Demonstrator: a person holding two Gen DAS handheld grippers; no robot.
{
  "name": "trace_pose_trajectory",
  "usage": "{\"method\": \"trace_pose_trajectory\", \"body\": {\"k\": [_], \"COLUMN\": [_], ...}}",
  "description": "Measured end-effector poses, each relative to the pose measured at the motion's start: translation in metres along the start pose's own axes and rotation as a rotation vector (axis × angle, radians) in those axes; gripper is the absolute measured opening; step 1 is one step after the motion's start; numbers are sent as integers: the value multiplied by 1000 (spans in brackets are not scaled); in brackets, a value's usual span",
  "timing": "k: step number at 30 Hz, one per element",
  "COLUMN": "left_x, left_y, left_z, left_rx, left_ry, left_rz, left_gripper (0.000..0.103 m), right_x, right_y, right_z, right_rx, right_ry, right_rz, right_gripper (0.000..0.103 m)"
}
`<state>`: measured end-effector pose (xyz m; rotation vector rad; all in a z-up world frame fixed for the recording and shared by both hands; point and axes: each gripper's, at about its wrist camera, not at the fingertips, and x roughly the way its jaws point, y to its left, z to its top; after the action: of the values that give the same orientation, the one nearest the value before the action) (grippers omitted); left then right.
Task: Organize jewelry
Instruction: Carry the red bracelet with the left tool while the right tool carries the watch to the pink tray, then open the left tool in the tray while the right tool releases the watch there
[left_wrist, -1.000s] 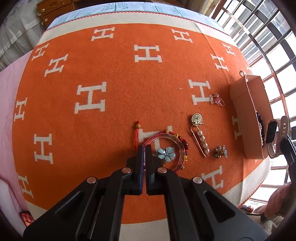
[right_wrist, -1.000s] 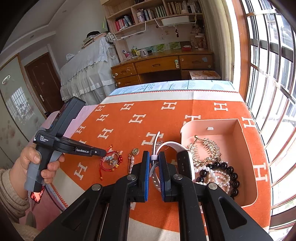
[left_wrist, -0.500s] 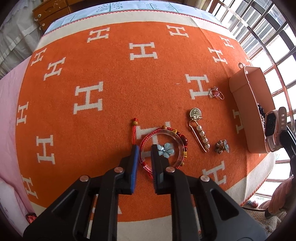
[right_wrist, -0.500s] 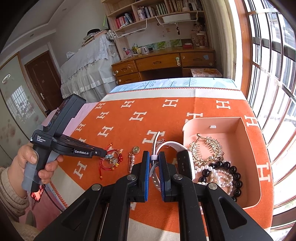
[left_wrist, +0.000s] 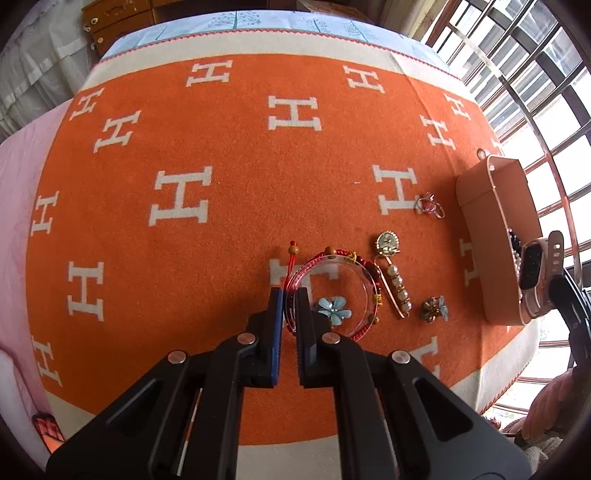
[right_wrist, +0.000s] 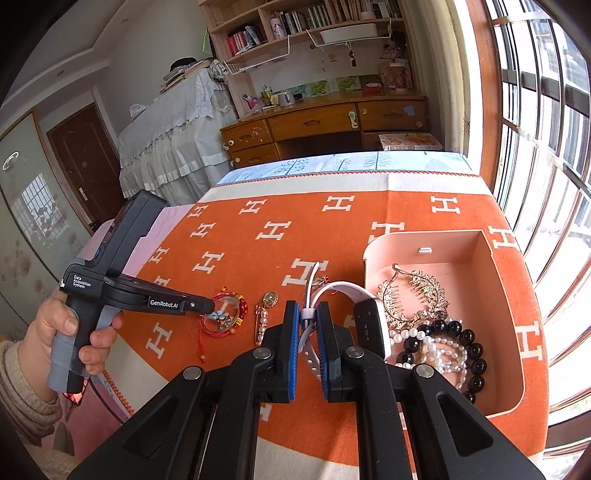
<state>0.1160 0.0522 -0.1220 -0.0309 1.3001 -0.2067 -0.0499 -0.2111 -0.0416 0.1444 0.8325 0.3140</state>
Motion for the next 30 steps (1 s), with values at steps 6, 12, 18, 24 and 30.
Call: {"method": "trace_pose_trajectory", "body": {"k": [6,12,18,24,30], "left_x": [-59,-103,-99,-56,-2], "left_y": [-28,-86,-156,-201,-222], "left_z": [5,20,37,43,44], "left_rx": [37,118,188,199,199], "left_ry": [-130,-231,-235,-204,-151], "left_rz": [-58,-169,-232,-189,-139], "left_gripper": [4,4,4,4,4], "right_x": [-23,-63,-93,-94,-78], "right_y": [-14,-54,-102,-137,-162], "right_z": [11,32,42,36,23], "right_rx": [38,145,284,362,408], "right_ry": [-72,-156,-195,-160,-106], "right_rz": [-4,-4,37,52,71], "right_gripper": [9,9,9,9,9]}}
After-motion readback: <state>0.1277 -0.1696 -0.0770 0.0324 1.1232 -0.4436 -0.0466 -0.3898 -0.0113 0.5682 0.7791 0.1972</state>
